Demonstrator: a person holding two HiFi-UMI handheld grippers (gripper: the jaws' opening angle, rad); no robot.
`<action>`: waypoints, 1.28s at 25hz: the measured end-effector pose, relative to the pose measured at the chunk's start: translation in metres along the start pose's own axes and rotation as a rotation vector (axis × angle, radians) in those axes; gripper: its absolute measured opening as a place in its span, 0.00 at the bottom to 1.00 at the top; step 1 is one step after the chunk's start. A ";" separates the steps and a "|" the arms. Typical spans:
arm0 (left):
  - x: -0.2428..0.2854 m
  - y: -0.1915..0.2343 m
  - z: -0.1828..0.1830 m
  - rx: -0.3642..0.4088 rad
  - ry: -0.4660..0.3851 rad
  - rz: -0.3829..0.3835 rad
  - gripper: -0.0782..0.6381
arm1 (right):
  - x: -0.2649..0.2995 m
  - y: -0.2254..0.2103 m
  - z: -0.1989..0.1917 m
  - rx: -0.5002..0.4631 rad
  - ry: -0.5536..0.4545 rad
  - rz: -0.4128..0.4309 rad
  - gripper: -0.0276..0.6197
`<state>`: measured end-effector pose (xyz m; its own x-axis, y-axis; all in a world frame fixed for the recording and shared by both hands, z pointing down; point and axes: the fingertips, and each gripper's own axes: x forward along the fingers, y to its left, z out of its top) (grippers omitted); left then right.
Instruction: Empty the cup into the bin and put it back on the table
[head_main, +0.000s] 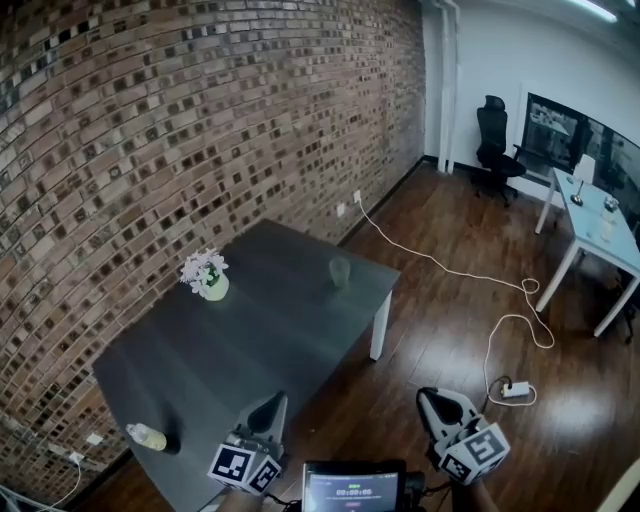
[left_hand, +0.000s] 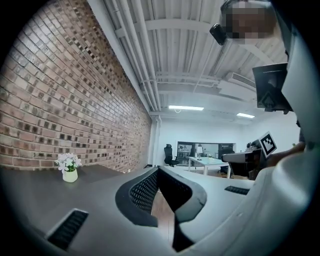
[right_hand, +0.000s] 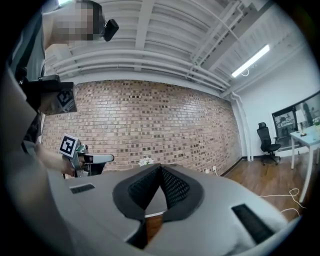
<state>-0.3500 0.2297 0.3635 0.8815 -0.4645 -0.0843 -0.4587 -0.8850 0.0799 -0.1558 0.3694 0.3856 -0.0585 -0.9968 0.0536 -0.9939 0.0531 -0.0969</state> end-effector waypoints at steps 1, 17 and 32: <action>0.008 0.004 0.001 0.000 -0.004 -0.003 0.10 | 0.009 -0.005 0.004 -0.004 -0.004 -0.001 0.05; 0.125 0.094 0.015 -0.031 -0.021 -0.026 0.10 | 0.144 -0.071 0.038 -0.046 0.040 -0.006 0.05; 0.244 0.112 0.010 0.013 0.014 0.094 0.10 | 0.240 -0.168 0.062 -0.123 0.078 0.153 0.05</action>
<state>-0.1875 0.0165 0.3418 0.8361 -0.5450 -0.0631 -0.5407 -0.8380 0.0739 0.0030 0.1177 0.3529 -0.2120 -0.9693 0.1246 -0.9765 0.2151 0.0117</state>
